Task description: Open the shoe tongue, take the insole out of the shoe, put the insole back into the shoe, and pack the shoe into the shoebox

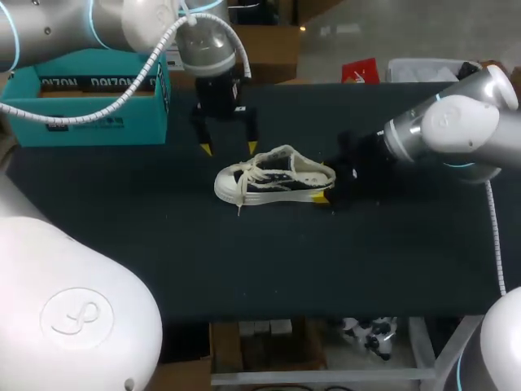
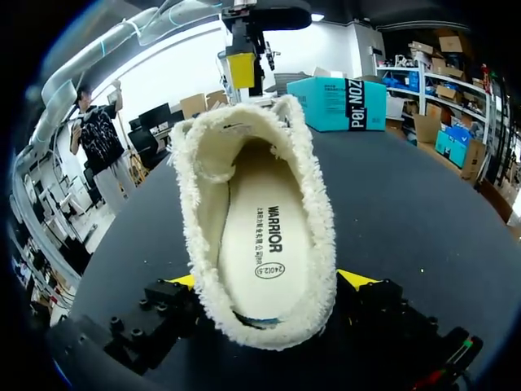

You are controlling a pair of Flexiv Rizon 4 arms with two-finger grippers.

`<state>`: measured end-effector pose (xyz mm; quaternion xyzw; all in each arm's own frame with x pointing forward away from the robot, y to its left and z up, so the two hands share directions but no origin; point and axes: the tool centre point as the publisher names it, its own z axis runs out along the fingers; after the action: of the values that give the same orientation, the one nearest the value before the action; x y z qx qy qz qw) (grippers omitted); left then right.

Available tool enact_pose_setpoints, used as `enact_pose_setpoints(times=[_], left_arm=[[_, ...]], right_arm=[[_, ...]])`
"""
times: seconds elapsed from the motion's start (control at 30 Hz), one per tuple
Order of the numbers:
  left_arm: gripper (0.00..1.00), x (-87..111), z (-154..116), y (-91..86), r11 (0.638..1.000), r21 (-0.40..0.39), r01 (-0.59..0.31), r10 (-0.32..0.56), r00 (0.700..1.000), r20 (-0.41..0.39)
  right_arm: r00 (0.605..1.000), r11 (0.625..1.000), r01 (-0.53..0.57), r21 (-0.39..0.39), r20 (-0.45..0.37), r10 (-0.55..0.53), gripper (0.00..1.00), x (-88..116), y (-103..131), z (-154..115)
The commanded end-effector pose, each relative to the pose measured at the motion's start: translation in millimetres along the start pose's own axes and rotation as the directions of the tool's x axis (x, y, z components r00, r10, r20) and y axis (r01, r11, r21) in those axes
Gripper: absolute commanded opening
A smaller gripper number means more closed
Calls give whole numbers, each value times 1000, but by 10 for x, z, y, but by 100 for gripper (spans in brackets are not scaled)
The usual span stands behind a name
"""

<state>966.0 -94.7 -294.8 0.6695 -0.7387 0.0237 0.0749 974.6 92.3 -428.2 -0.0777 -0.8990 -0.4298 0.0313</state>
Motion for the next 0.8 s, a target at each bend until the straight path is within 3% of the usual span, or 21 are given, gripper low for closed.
enact_pose_setpoints(times=[0.03, 0.7, 0.73, 0.77, 0.8], left_arm=[[100, 53, 46, -26, 1000, 7, 8, -9, 1000, 10], [100, 167, 94, -58, 999, 35, 24, -24, 1000, 14], [100, 188, 80, -47, 999, 36, 21, -22, 1000, 12], [100, 208, 60, -37, 999, 37, 17, -17, 1000, 8], [100, 232, 42, -24, 999, 36, 13, -13, 1000, 6]], right_arm=[[999, 1000, 5, -17, -32, -5, 100, -64, -39, 58], [999, 998, 17, -52, -34, -19, 100, 19, -29, 91], [999, 998, 17, -55, -33, -19, 42, 19, -33, 92], [999, 998, 17, -57, -33, -19, 0, 19, -36, 93], [999, 998, 19, -58, -33, -20, 0, 19, -38, 96]])
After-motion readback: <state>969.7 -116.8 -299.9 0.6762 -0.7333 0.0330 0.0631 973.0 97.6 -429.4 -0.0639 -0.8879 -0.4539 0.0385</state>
